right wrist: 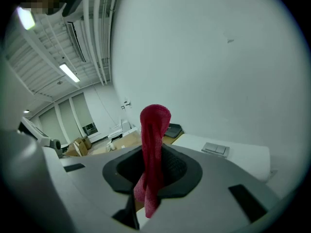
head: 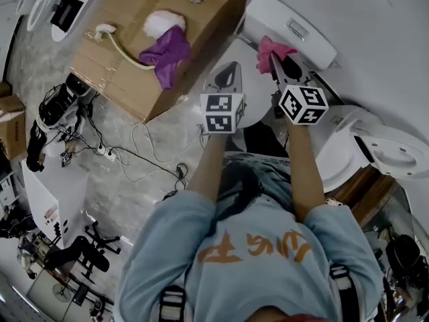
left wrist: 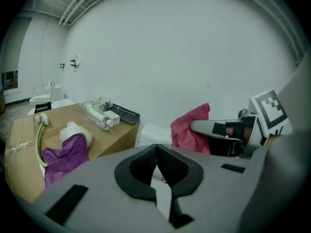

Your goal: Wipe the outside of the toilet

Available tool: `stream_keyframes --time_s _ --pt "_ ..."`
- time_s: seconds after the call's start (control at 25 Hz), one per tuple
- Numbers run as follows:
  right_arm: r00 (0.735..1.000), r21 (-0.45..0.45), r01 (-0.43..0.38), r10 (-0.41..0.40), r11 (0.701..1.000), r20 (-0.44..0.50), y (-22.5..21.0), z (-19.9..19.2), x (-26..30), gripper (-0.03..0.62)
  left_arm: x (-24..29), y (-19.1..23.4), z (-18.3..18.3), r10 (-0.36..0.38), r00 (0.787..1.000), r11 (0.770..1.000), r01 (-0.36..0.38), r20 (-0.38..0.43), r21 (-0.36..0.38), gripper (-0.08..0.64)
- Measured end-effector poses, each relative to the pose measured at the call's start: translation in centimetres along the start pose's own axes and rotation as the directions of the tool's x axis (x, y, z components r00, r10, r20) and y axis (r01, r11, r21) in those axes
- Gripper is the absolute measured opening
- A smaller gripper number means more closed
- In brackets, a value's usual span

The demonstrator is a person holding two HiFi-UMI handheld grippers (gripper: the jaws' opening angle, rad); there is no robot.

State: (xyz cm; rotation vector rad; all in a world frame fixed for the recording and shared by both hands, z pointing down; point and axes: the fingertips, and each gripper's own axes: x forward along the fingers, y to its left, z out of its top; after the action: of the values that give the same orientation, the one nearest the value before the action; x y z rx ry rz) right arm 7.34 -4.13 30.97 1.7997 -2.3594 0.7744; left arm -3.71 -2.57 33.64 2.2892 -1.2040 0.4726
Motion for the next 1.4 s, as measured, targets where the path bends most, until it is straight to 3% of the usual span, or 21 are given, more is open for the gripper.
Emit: stream_keyframes --time_s 0.36,0.68,0.92,1.12,1.4 --pt "0.998 -0.173 -0.051 0.044 0.984 -0.04 -5.4 5.0 5.5 0.092 4.4 0.9 2.2 0.066 0.996 0.992 -0.058 0.064 -0.116 0.026" --pt "0.986 -0.331 -0.134 0.092 0.934 -0.139 -6.7 7.0 11.5 0.092 6.9 1.7 4.1 0.12 0.989 0.98 -0.104 0.086 -0.167 0.026" --pt "0.973 -0.394 -0.158 0.074 0.906 -0.221 -9.1 5.8 17.0 0.092 8.2 2.7 3.7 0.151 0.986 0.972 -0.135 0.069 -0.191 0.026" --pt "0.957 -0.378 -0.147 0.034 0.914 -0.29 -10.5 3.8 21.4 0.091 8.8 3.6 2.5 0.158 0.986 0.964 -0.144 0.047 -0.222 0.026" --pt "0.915 -0.521 -0.173 -0.059 0.836 -0.399 -12.4 1.0 24.4 0.089 9.9 4.1 2.3 0.17 0.985 0.965 -0.163 0.014 -0.207 0.026"
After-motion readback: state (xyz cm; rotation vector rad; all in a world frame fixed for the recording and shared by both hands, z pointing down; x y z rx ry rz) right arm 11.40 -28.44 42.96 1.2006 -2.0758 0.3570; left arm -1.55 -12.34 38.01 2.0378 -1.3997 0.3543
